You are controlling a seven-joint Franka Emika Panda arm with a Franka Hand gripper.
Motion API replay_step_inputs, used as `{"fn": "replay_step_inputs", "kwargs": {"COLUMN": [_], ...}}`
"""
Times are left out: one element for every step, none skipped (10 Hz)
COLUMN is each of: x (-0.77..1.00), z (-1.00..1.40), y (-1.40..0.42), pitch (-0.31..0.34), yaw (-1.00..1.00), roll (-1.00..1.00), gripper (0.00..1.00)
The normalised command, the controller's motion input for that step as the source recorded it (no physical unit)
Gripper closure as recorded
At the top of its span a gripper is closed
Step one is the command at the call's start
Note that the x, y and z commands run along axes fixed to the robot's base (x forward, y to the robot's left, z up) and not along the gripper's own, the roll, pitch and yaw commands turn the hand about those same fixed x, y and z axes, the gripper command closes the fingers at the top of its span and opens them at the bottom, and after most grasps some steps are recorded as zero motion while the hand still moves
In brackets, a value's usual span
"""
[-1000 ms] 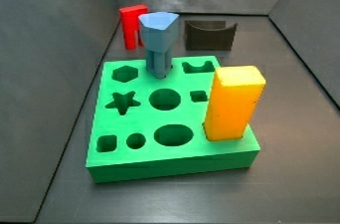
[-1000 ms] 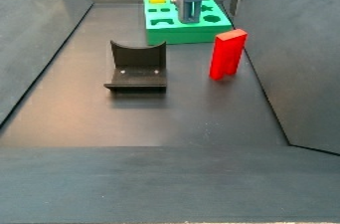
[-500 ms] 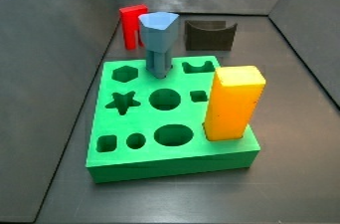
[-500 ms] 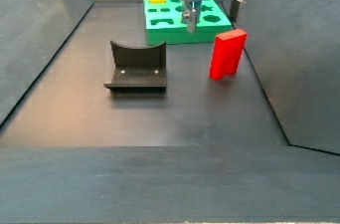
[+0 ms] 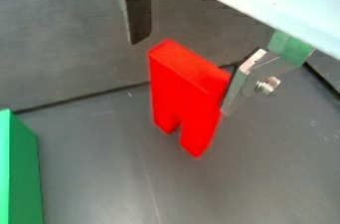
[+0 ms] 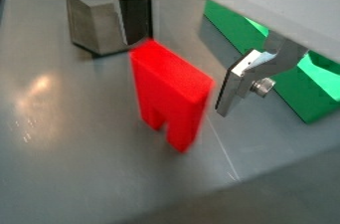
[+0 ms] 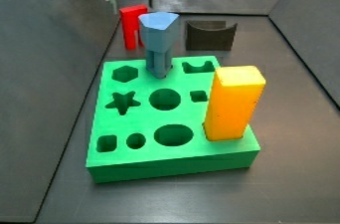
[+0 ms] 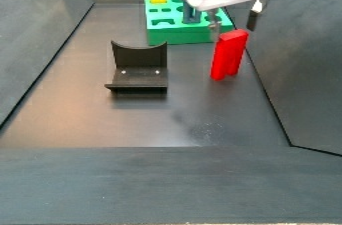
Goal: Pick up the double-square object. Move up. Move to above the board. Insert the double-square object.
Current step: Pick up the double-square object.
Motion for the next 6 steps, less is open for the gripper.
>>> {"fn": "replay_step_inputs", "kwargs": {"x": [0.00,0.20,0.42,0.39,0.00,0.00], "z": [-0.23,-0.42,-0.36,-0.28,-0.47,-0.30], "y": [0.00,0.03,0.02,0.00,0.00,0.00], "pitch": [-0.064,-0.109,-0.079,-0.047,-0.130,-0.091], "yaw": [0.02,0.15,0.12,0.10,0.15,0.17], "roll": [0.02,0.02,0.00,0.00,0.01,0.00], "gripper": [0.00,0.00,0.00,0.00,0.00,0.00]}}
